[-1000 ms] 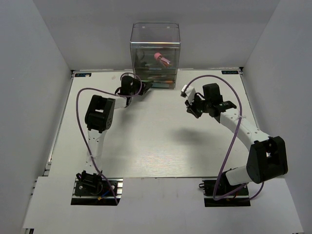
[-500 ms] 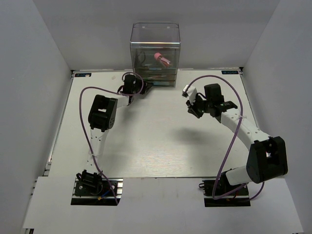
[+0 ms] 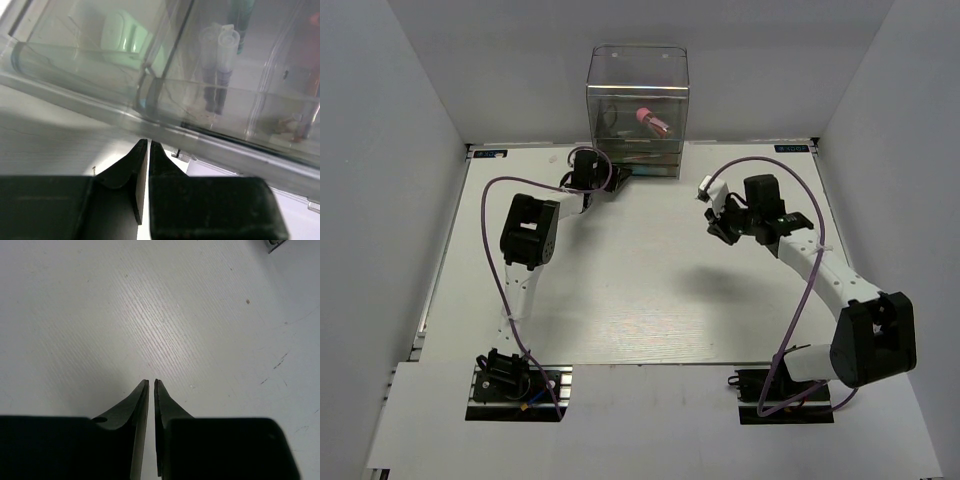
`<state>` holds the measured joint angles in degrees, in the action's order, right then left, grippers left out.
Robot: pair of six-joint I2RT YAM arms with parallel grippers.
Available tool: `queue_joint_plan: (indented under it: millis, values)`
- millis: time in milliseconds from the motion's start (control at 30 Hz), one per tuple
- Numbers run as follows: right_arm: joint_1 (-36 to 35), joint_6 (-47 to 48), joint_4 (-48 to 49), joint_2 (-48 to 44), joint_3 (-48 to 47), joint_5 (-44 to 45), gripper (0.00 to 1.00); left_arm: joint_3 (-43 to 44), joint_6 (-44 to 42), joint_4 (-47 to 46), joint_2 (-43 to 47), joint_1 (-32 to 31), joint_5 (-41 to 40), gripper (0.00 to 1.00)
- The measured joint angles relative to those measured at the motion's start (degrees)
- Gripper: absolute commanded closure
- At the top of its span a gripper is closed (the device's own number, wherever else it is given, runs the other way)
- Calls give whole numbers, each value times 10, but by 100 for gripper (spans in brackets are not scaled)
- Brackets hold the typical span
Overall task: Sort the stationery into containers
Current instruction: Close the drawer
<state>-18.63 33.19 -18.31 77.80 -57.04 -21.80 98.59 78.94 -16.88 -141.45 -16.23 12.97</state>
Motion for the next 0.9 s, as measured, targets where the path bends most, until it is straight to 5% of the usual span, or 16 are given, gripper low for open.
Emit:
queue_joint_plan:
  millis: [400, 533, 667, 900]
  values:
    - [11, 2, -16, -30, 26, 0, 78, 16, -2, 7, -5, -4, 3, 81]
    - [13, 2, -17, -35, 26, -2, 57, -29, -3, -29, 5, -4, 17, 76]
    - [14, 1, -16, -43, 28, -9, 12, -128, -12, -63, 41, -2, 54, 55]
    - [14, -19, -14, -60, 47, -11, 10, -301, -107, -74, 193, -3, 130, 29]
